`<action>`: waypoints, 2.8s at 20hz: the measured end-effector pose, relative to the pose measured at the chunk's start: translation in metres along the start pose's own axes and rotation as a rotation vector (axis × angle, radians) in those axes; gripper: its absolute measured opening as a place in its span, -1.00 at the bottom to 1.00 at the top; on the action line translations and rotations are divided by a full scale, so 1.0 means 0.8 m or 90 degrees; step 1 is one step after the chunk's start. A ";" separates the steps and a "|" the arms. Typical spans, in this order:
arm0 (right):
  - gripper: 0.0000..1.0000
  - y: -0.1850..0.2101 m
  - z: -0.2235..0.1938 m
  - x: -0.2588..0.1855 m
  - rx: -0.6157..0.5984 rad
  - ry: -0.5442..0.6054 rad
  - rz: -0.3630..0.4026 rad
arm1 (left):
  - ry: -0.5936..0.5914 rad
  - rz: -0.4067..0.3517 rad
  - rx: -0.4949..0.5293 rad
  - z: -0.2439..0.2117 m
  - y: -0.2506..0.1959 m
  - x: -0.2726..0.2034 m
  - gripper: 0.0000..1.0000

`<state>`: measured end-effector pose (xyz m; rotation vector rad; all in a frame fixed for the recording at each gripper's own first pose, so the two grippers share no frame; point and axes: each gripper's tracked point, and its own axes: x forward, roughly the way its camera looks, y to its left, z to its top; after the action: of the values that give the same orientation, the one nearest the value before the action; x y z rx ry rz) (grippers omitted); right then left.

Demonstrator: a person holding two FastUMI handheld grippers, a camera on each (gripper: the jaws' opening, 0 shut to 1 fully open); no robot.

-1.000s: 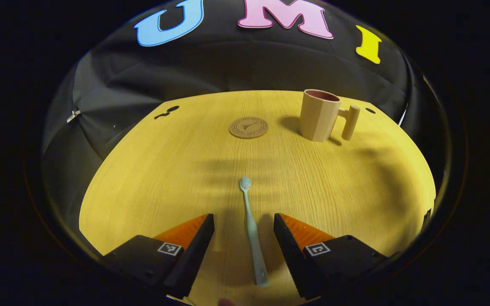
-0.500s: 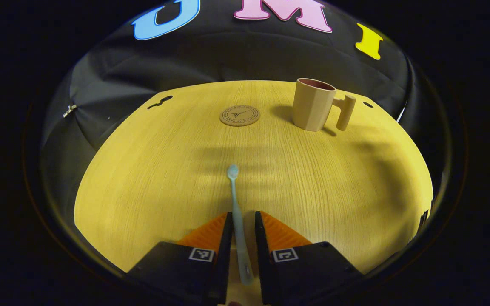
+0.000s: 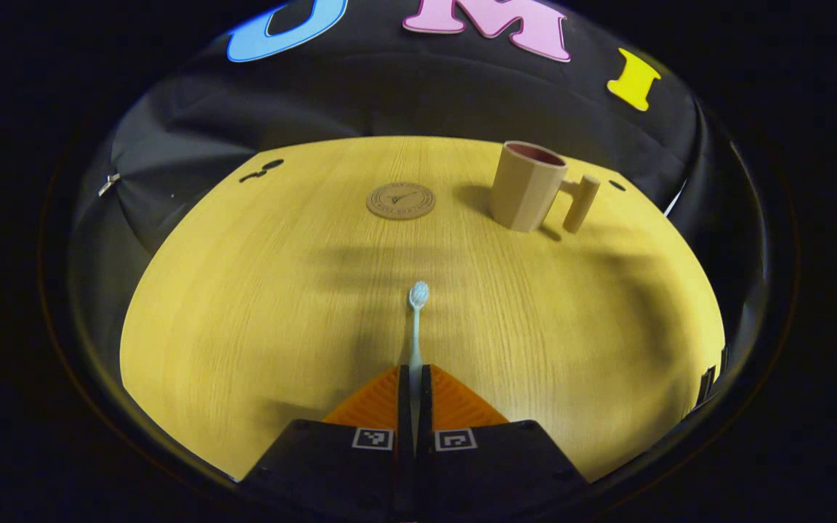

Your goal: Put the toothbrush and toothpaste on the desktop into the cup, then pick up the cup and place it on the coaster on the desktop.

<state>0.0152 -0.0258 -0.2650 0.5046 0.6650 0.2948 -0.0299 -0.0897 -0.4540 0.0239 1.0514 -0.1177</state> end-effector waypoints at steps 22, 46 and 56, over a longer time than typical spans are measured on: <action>-0.77 0.112 0.072 0.339 -0.153 -0.125 0.111 | -0.227 -0.085 -0.122 0.099 -0.052 -0.235 -0.88; -0.42 0.031 -0.103 0.379 -0.140 0.015 0.023 | -0.341 -0.097 -0.099 0.210 -0.071 -0.193 -0.87; 0.10 -0.011 -0.100 0.301 -0.106 0.014 -0.025 | -0.477 -0.167 -0.159 0.370 -0.109 -0.127 -0.88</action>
<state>0.1451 0.0952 -0.4470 0.3287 0.6652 0.3163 0.1669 -0.1901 -0.2154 -0.3613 0.3093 -0.2115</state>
